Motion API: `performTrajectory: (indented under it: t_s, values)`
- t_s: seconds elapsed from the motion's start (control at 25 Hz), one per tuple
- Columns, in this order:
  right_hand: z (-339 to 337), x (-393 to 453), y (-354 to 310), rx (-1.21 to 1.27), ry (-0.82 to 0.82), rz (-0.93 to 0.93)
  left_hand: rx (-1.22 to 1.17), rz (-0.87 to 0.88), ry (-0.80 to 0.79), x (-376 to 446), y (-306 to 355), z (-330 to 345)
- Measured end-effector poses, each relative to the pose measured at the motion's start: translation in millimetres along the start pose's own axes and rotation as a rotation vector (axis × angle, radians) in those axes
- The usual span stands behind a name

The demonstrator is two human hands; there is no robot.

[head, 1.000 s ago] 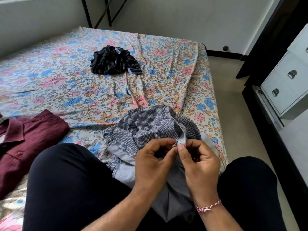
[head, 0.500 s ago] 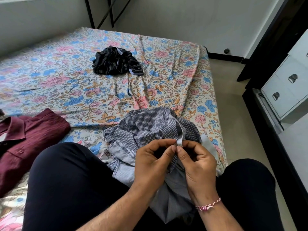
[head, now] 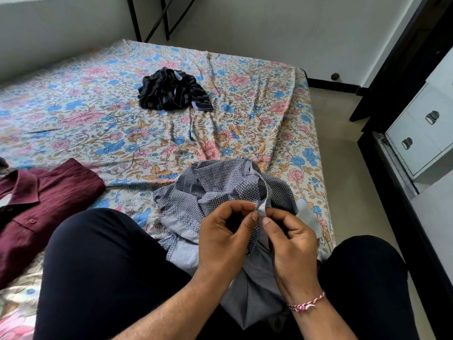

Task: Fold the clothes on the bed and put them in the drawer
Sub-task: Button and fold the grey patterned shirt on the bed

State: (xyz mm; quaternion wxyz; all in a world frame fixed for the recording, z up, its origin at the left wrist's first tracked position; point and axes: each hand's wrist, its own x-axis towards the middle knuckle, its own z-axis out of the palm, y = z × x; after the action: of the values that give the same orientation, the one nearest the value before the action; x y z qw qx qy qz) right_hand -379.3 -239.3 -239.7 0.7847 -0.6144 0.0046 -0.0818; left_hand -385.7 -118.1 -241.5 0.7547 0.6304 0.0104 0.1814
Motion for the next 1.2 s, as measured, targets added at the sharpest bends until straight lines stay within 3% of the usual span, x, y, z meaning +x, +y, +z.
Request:
performTrajectory:
  t_s: [0.2,0.6,0.8,1.0,1.2]
  values:
    - [-5.2,5.8,8.4,-0.168,-0.004,-0.079,0.047,-0.028,0.017,3.0,-3.3,-2.5]
    - [-6.3,13.6,6.2,-0.157,-0.144,-0.113,-0.032,-0.211,-0.022,9.0,-2.0,-4.8]
    - [-8.5,14.8,8.9,-0.283,-0.17,-0.221,-0.052,-0.289,-0.04,9.4,-6.0,-5.1]
    - [-9.8,19.1,12.8,-0.576,-0.174,-0.402,0.216,-0.207,-0.075,13.5,-9.1,-12.3]
    - [-7.2,17.5,13.3,-0.732,-0.163,-0.495,0.303,-0.198,-0.06,15.7,-9.8,-14.3]
